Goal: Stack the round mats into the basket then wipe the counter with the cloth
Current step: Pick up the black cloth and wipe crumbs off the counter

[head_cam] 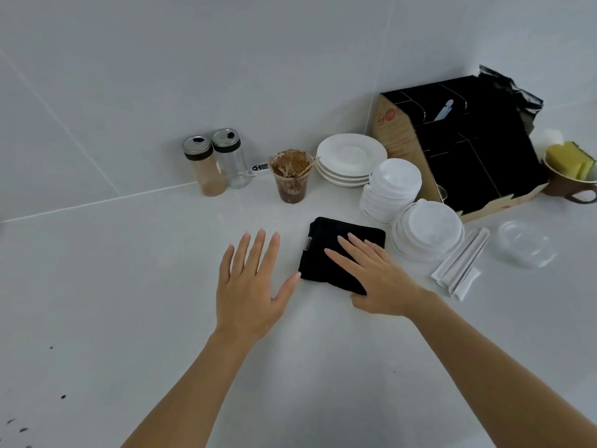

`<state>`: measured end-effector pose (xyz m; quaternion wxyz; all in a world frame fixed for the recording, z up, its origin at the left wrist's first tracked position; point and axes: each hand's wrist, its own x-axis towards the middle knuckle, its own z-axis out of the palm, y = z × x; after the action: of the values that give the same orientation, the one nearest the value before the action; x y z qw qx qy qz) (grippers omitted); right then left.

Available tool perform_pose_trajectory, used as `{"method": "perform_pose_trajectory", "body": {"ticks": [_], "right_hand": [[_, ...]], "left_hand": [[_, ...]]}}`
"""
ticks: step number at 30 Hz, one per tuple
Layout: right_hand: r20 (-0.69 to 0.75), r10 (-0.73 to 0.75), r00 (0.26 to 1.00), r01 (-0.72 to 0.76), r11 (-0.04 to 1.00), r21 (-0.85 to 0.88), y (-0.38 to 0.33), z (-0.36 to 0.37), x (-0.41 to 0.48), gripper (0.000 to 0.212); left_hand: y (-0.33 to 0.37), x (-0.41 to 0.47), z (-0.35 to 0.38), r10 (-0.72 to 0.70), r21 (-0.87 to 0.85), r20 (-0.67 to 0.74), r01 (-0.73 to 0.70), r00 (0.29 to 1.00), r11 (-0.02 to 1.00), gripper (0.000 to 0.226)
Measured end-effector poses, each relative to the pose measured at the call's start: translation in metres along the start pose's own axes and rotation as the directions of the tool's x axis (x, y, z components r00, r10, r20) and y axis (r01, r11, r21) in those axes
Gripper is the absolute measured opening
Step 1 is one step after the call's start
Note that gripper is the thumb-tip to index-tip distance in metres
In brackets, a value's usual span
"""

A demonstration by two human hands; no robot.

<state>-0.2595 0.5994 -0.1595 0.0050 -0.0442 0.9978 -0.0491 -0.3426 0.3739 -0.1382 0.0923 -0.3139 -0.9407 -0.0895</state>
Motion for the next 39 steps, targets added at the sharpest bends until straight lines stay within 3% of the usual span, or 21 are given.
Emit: {"method": "perform_pose_trajectory", "body": {"ticks": [5,8,10,13,16,19,21,24,26,29,35,37,39], "right_hand": [[0.114,0.034,0.993,-0.036,0.999,0.018,0.01,0.007,0.022,0.077],[0.019,0.096,0.995,-0.097,0.978,0.184,0.005,0.012,0.024,0.059],[-0.029,0.289,0.957,-0.25,0.868,0.429,-0.002,0.006,0.025,0.045],[0.054,0.512,0.857,-0.421,0.637,0.645,-0.01,-0.012,0.028,0.032],[0.06,0.537,0.841,-0.446,0.627,0.639,-0.013,-0.029,0.024,0.013],[0.048,0.557,0.829,-0.464,0.637,0.616,-0.019,-0.035,0.015,0.014],[0.098,0.613,0.784,-0.453,0.456,0.766,-0.023,-0.038,0.005,0.016],[0.232,0.629,0.742,-0.286,-0.016,0.958,-0.03,-0.05,-0.016,0.008],[0.308,0.578,0.756,-0.187,-0.26,0.947,-0.038,-0.057,-0.031,0.012],[0.414,0.497,0.763,-0.122,-0.518,0.846,-0.056,-0.062,-0.044,0.018],[0.428,0.396,0.812,0.044,-0.774,0.632,-0.114,-0.062,-0.032,0.021],[0.414,0.391,0.822,0.096,-0.812,0.576,-0.139,-0.055,-0.021,0.004],[0.379,0.399,0.835,0.149,-0.827,0.543,-0.163,-0.052,-0.013,0.009]], "left_hand": [[-0.016,-0.01,0.012,-0.038,-0.002,0.083,0.038,0.996,0.999,0.066],[-0.019,-0.014,0.014,-0.083,-0.043,0.094,0.087,0.992,0.995,0.067],[-0.022,-0.015,0.014,-0.116,-0.089,0.07,0.122,0.991,0.989,0.071],[-0.027,-0.016,0.01,-0.169,-0.171,0.026,0.171,0.985,0.97,0.08],[-0.03,-0.017,0.006,-0.225,-0.247,0.017,0.222,0.974,0.943,0.082],[-0.028,-0.019,0.003,-0.254,-0.32,0.026,0.249,0.967,0.914,0.077],[-0.023,-0.019,0.001,-0.262,-0.375,0.037,0.256,0.964,0.891,0.076],[-0.015,-0.018,-0.003,-0.251,-0.467,0.043,0.242,0.967,0.85,0.074],[-0.01,-0.018,-0.006,-0.239,-0.518,0.044,0.227,0.97,0.825,0.069],[-0.009,-0.018,-0.011,-0.231,-0.563,0.043,0.214,0.972,0.798,0.06],[-0.038,-0.035,-0.031,-0.258,-0.627,0.027,0.217,0.966,0.748,0.064],[-0.062,-0.049,-0.041,-0.3,-0.66,0.041,0.251,0.953,0.708,0.06],[-0.087,-0.063,-0.049,-0.332,-0.682,0.059,0.281,0.941,0.675,0.059]]}}
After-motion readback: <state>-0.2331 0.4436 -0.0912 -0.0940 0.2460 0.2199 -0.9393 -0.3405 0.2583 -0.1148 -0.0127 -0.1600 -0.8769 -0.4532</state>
